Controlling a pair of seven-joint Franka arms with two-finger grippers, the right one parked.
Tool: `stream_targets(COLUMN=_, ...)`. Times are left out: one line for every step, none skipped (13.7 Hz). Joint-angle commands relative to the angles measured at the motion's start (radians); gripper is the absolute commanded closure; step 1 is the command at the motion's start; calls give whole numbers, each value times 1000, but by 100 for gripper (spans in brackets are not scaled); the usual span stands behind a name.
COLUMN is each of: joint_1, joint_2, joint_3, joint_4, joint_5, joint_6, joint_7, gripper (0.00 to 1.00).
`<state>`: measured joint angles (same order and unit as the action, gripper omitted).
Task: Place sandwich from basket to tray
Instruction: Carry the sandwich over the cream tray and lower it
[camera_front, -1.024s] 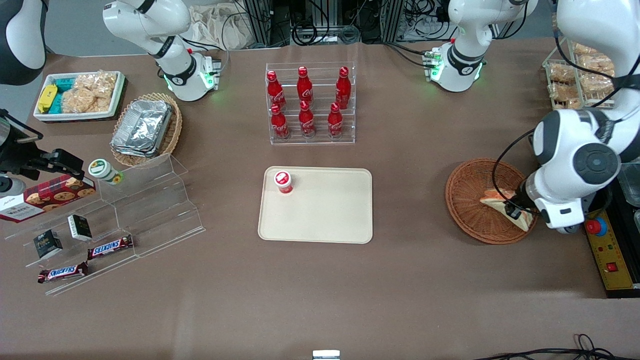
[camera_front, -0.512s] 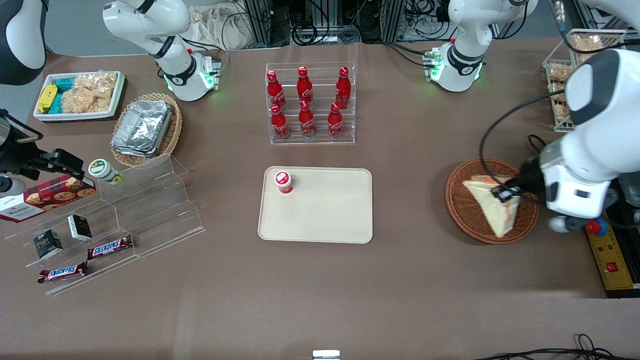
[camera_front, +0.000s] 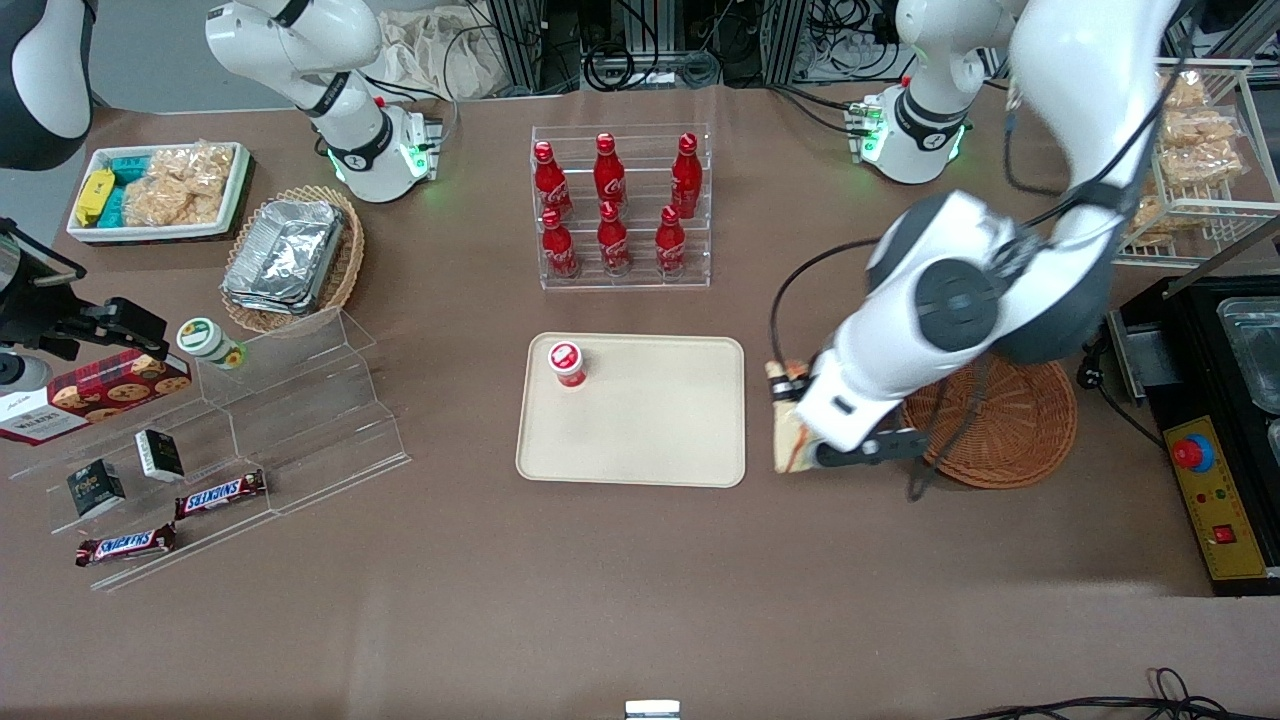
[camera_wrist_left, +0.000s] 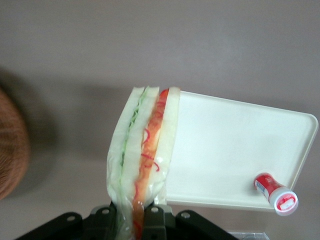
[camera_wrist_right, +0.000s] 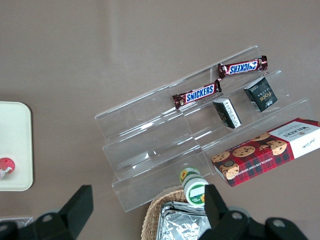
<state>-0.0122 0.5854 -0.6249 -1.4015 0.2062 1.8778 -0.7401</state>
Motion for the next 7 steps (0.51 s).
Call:
stream_targets(joint_1=-77, joint_2=138, joint_3=-6, joint_4=50, joint_5=114, joint_6=38, joint_7=-93, gripper=100)
stream_targets(joint_1=-92, joint_2=174, joint_3=-6, joint_4=49, joint_5=117, joint_6=41, joint_7=-94, gripper=100)
stream_targets(joint_1=-107, joint_2=203, joint_3=-6, joint_4=49, joint_5=119, joint_6=52, joint_7=-94, gripper=100)
stream_targets(joint_1=-129, joint_2=223, joint_3=-4, joint_4=49, joint_5=119, joint_6=70, joint_7=-96, gripper=100)
stream_targets(joint_1=-143, joint_2=247, joint_3=-3, joint_4=49, joint_5=121, joint_6=82, joint_7=-96, gripper=100)
stream_targets(joint_1=-152, joint_2=260, joint_3=1, joint_4=47, joint_5=122, joint_6=84, joint_7=-105, gripper=100)
stream_targets(joint_1=-164, joint_2=261, joint_3=1, joint_4=46, joint_5=124, joint_6=83, joint_7=-111, gripper=98)
